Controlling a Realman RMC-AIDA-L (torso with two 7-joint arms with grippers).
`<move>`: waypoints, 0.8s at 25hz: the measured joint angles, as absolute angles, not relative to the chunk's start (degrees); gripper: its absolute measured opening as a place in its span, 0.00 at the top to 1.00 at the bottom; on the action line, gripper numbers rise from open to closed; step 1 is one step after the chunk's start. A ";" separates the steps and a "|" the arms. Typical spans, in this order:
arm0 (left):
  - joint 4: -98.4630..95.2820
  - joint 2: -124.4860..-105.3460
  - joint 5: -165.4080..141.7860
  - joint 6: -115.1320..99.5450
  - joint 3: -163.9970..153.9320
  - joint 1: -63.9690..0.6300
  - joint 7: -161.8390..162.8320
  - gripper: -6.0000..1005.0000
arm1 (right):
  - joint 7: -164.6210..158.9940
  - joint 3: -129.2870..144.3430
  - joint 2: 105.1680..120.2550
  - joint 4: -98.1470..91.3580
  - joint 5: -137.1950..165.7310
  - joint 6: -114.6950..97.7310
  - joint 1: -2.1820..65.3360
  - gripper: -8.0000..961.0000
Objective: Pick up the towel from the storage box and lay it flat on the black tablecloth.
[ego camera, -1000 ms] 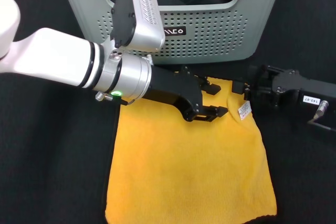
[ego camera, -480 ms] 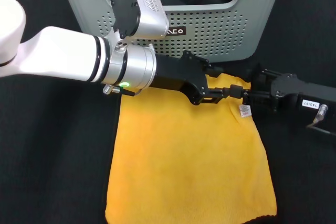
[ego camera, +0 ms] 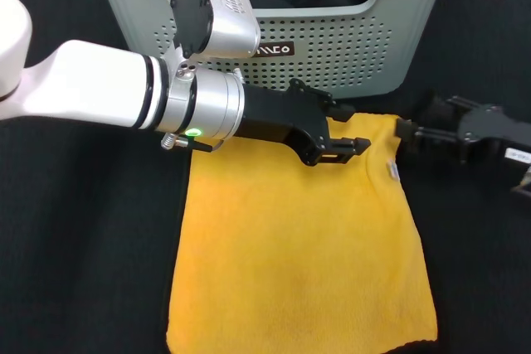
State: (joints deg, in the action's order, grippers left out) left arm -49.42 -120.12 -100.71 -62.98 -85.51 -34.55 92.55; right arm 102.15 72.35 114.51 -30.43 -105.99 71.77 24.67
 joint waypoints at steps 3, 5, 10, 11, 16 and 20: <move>-51.02 -120.06 -100.63 -65.32 -85.33 -33.87 91.99 0.49 | 103.69 69.25 113.98 -30.90 -105.96 71.84 23.04 0.12; -52.97 -120.01 -100.54 -67.51 -85.28 -32.83 90.80 0.49 | 104.13 67.23 113.88 -32.58 -105.95 72.81 21.33 0.12; -60.07 -119.98 -96.90 -73.29 -84.87 -28.63 86.97 0.49 | 104.44 62.78 113.89 -40.16 -106.12 78.06 15.47 0.12; -61.13 -119.97 -95.82 -74.67 -84.20 -27.79 85.92 0.49 | 104.48 61.56 113.91 -41.20 -106.21 80.26 14.63 0.12; -62.61 -119.86 -89.92 -85.61 -76.50 -25.90 84.13 0.49 | 104.68 56.78 113.90 -42.16 -105.61 92.52 13.25 0.12; -59.63 -119.77 -86.97 -98.90 -67.42 -26.17 81.04 0.49 | 104.73 57.56 113.44 -44.44 -103.38 101.34 13.11 0.12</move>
State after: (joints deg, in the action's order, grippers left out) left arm -59.63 -119.77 -86.97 -98.90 -67.42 -26.17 81.04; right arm 104.73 57.56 113.44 -44.44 -103.38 101.34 13.11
